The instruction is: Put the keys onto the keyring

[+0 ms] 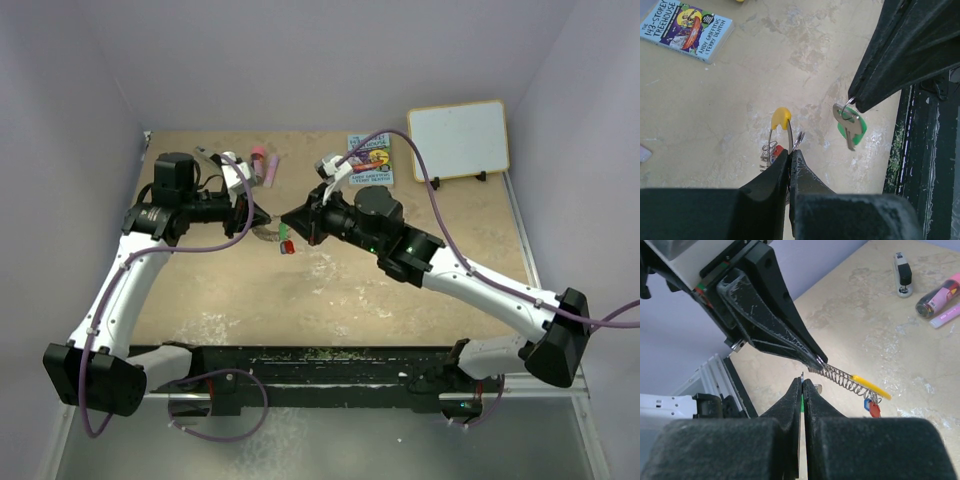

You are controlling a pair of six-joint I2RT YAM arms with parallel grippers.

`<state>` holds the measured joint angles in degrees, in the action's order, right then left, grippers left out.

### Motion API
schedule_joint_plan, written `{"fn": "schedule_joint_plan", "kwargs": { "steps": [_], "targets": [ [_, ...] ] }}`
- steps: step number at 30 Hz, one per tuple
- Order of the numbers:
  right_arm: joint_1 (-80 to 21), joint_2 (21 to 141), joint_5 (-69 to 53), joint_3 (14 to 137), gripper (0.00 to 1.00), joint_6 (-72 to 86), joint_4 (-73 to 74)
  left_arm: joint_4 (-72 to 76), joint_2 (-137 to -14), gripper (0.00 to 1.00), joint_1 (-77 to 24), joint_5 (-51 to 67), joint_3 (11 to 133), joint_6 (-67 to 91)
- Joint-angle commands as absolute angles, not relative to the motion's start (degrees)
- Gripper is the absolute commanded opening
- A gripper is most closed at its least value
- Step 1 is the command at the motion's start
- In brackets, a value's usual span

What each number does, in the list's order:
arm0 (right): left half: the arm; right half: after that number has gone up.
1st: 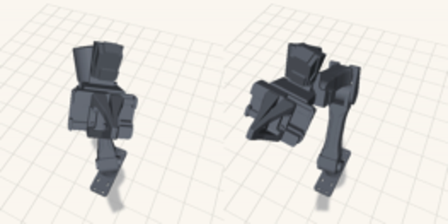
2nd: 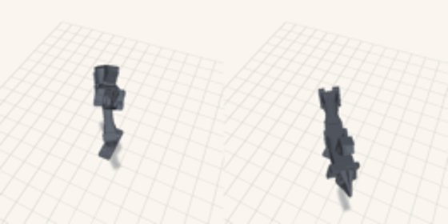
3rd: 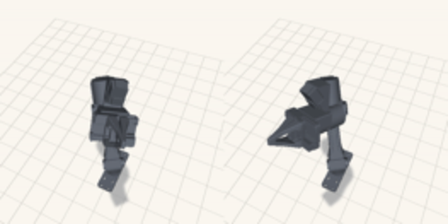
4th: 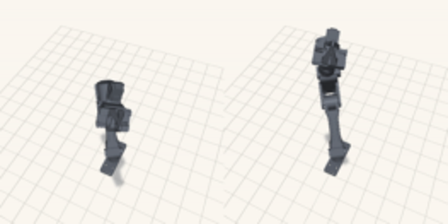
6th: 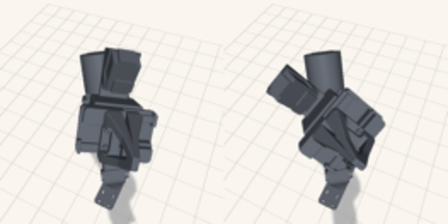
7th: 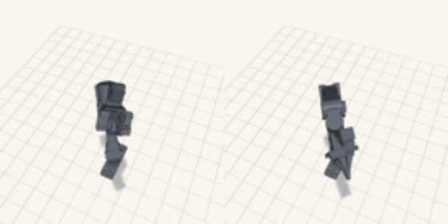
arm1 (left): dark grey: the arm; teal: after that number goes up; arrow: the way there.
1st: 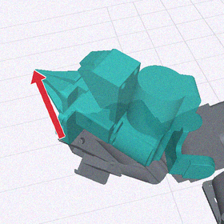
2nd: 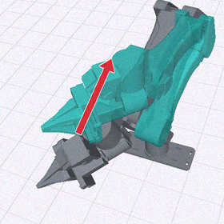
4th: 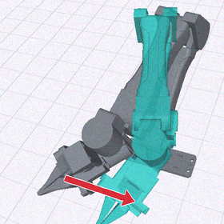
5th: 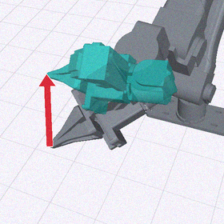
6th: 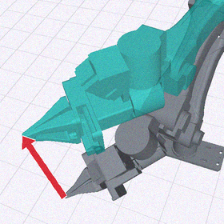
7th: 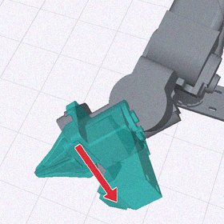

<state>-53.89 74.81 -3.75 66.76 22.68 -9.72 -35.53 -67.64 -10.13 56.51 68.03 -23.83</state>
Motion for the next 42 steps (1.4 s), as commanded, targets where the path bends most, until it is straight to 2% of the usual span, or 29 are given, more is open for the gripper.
{"fn": "schedule_joint_plan", "kwargs": {
  "steps": [1, 16, 42],
  "targets": [
    [-54.4, 76.17, -1.14, 70.64, 0.0, 23.13, -10.94, -35.15, -65.89, 0.04, -10.27, 56.31, 70.94, -26.41],
    [-55.39, 81.39, -0.04, 74.62, 0.0, 23.03, -9.01, -36.19, -65.74, 0.04, -10.46, 56.6, 71.54, -27.33],
    [-55.81, 82.96, 3.49, 76.91, 0.0, 23.29, -5.94, -36.18, -65.42, 0.04, -10.63, 56.75, 71.54, -27.25]
  ]
}}
